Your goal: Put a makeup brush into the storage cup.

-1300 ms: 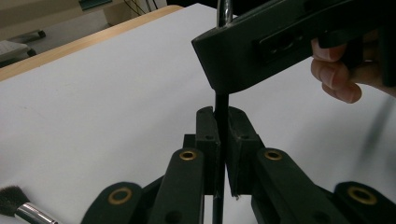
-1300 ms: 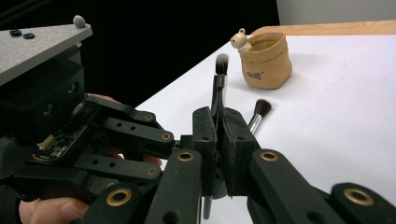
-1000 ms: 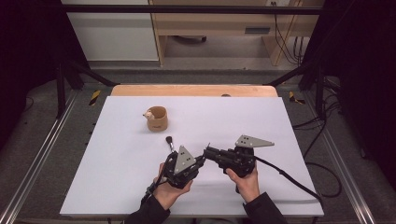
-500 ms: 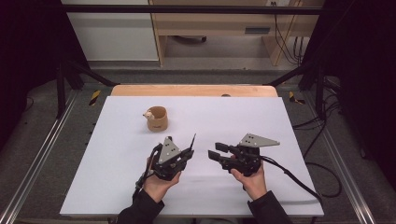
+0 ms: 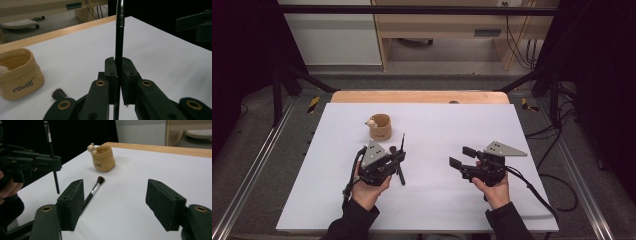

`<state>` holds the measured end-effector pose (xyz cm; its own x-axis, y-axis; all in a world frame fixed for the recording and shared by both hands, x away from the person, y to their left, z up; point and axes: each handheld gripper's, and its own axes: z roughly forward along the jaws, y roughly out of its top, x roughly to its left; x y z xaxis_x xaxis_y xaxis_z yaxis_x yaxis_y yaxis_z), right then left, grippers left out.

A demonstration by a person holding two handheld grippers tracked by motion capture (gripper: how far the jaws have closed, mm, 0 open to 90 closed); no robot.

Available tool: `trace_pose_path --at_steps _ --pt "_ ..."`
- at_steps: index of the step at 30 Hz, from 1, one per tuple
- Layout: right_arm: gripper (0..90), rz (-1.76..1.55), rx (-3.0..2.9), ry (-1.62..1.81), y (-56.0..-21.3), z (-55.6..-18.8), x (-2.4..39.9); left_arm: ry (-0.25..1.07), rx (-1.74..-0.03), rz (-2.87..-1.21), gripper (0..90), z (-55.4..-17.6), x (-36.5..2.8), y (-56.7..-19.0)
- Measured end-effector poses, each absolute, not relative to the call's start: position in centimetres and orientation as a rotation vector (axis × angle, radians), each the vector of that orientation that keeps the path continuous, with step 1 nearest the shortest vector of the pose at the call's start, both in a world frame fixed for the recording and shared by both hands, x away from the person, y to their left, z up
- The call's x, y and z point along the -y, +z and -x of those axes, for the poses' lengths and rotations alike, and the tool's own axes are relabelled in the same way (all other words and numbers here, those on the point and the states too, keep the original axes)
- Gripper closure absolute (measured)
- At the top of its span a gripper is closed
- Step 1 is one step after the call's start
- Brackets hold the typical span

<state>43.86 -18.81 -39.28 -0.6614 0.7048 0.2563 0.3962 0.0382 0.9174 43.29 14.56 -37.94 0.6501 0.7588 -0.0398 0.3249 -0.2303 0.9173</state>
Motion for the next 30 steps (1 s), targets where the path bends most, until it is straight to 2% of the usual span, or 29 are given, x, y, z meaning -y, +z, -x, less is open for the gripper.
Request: trace_pose_path --at_steps 9,18,30 --pt "22.0 -1.178 -1.996 1.622 -39.6 -44.1 20.4 0.529 -0.886 -1.789 84.1 -43.5 -15.7 -37.3" --pt "10.4 -1.178 -1.970 1.520 -39.7 -44.1 20.9 0.535 -0.907 -1.771 84.2 -43.8 -16.5 -37.1" --pt "6.5 -1.186 -1.965 1.444 -40.3 -43.9 22.1 0.549 -0.921 -1.748 84.3 -44.4 -17.4 -36.6"
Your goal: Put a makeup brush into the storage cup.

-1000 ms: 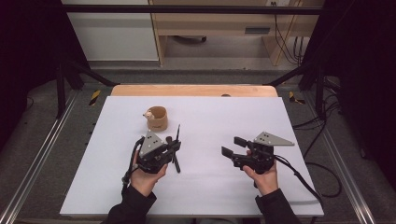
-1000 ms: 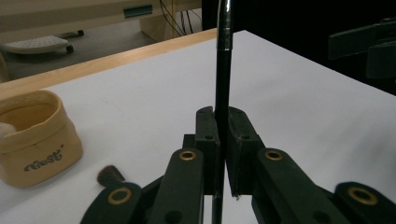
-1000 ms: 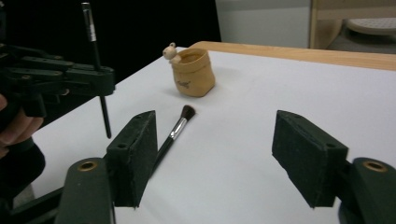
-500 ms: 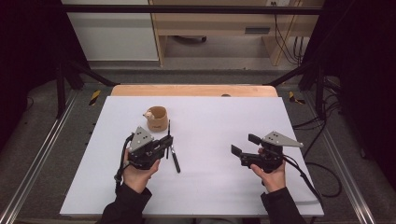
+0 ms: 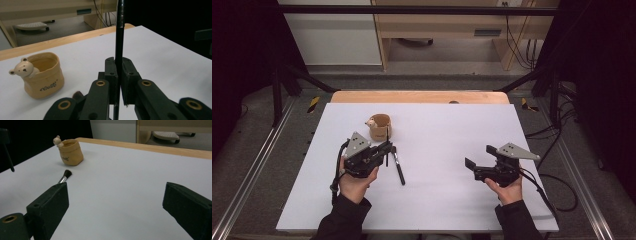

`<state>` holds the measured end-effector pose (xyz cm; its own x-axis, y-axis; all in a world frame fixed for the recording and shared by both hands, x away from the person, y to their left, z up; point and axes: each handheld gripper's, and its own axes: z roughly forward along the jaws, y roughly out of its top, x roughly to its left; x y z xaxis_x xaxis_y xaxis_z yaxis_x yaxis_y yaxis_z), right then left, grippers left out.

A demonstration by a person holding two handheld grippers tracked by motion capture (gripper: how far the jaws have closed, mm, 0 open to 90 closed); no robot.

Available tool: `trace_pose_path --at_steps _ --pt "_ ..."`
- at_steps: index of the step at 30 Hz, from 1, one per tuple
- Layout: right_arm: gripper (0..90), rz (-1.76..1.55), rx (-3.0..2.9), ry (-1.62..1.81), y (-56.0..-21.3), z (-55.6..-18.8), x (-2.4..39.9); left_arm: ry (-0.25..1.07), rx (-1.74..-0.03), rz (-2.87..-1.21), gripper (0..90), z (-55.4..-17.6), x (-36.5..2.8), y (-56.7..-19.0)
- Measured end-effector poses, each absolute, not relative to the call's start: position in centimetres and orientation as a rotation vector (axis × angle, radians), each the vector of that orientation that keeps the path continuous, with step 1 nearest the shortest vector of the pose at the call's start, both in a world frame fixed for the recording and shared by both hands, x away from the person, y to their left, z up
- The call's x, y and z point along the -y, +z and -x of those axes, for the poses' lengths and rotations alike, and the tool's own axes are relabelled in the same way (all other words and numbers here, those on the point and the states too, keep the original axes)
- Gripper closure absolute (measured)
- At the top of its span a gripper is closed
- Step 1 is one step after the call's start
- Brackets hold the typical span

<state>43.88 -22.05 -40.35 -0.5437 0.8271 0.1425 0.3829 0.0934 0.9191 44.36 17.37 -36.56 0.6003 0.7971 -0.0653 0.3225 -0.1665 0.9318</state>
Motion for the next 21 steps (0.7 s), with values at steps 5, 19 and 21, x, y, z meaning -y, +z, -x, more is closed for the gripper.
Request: trace_pose_path --at_steps 5,19,21 --pt "5.2 -1.195 -1.942 1.437 -40.5 -43.5 22.7 0.542 -0.933 -1.731 84.3 -44.7 -17.9 -36.2" --pt "4.5 -1.209 -1.939 1.381 -41.3 -42.9 23.9 0.571 -0.929 -1.717 84.4 -46.2 -18.8 -35.0" --pt "4.5 -1.221 -1.932 1.377 -41.3 -42.8 24.0 0.577 -0.926 -1.720 84.3 -46.5 -18.7 -34.8"
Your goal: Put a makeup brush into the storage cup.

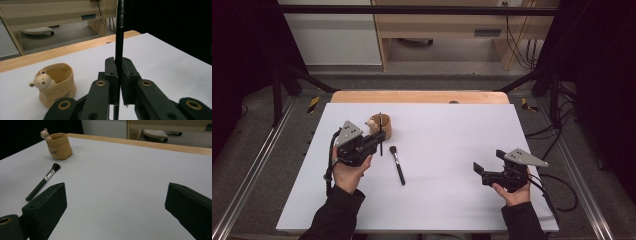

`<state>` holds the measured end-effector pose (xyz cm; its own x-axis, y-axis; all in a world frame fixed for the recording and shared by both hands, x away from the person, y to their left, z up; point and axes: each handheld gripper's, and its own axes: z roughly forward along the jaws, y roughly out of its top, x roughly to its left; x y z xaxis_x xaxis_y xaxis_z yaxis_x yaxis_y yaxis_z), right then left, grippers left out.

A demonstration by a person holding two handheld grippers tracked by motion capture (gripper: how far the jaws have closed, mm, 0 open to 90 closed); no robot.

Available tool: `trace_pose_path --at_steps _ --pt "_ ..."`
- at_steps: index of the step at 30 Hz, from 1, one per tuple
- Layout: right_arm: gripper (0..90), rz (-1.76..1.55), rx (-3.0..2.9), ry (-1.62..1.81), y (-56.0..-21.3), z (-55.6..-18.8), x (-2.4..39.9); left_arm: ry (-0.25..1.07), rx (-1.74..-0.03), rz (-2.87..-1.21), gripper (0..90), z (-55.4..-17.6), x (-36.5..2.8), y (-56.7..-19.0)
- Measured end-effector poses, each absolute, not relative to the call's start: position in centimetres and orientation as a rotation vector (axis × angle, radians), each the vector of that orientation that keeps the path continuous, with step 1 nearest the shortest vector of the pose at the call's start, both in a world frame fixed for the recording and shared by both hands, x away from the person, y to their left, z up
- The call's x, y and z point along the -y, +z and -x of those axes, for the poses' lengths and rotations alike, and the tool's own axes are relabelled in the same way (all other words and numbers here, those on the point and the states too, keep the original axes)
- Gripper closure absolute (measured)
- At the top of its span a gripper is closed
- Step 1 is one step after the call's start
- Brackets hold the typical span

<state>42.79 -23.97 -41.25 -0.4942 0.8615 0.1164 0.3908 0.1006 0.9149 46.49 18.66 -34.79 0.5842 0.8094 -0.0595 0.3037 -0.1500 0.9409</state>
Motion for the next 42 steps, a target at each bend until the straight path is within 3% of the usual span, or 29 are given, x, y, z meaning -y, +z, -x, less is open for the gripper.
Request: trace_pose_path --at_steps 42 --pt "5.2 -1.227 -1.924 1.395 -41.2 -42.5 24.3 0.636 -0.977 -1.738 84.4 -55.4 -17.5 -33.0"
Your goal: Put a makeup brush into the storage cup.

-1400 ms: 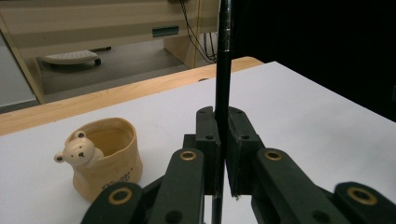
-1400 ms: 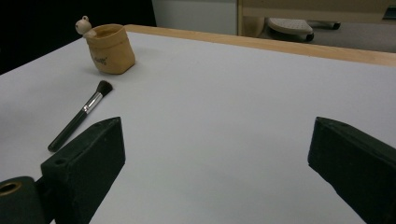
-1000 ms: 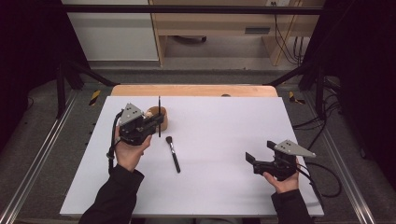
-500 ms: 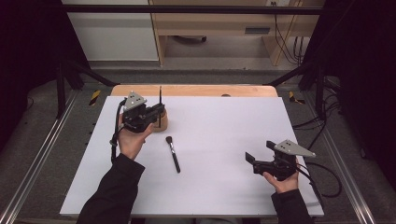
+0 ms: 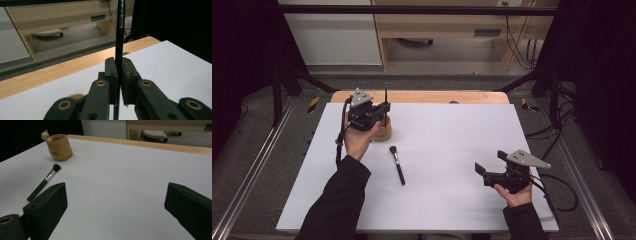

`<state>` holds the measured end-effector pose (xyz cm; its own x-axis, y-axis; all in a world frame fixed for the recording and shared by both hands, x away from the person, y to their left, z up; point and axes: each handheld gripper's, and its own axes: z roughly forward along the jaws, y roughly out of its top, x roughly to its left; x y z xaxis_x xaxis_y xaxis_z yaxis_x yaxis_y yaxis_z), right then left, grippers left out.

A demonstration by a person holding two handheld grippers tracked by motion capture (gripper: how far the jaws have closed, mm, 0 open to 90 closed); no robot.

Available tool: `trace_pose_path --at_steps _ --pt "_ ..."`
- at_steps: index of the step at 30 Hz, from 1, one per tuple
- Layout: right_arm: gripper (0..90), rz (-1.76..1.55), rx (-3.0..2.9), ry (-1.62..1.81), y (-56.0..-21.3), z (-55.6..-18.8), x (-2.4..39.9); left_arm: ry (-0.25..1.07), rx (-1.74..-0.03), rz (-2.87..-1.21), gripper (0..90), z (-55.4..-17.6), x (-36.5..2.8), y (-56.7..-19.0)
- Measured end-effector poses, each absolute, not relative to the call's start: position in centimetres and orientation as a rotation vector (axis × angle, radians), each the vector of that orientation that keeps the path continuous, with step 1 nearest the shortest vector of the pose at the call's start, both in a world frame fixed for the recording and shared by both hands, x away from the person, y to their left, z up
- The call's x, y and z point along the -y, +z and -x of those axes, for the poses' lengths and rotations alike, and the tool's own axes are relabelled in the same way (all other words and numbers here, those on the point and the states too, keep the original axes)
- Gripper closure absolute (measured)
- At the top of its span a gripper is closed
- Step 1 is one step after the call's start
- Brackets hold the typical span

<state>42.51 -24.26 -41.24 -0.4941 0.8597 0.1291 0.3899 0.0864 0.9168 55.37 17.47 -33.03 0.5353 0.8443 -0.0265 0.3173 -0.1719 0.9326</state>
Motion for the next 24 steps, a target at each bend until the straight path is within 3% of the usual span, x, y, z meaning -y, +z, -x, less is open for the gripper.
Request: trace_pose_path --at_steps 24 --pt "5.0 -1.225 -1.926 1.403 -41.3 -42.5 24.2 0.655 -1.075 -1.723 84.5 -59.2 -18.7 -35.1"
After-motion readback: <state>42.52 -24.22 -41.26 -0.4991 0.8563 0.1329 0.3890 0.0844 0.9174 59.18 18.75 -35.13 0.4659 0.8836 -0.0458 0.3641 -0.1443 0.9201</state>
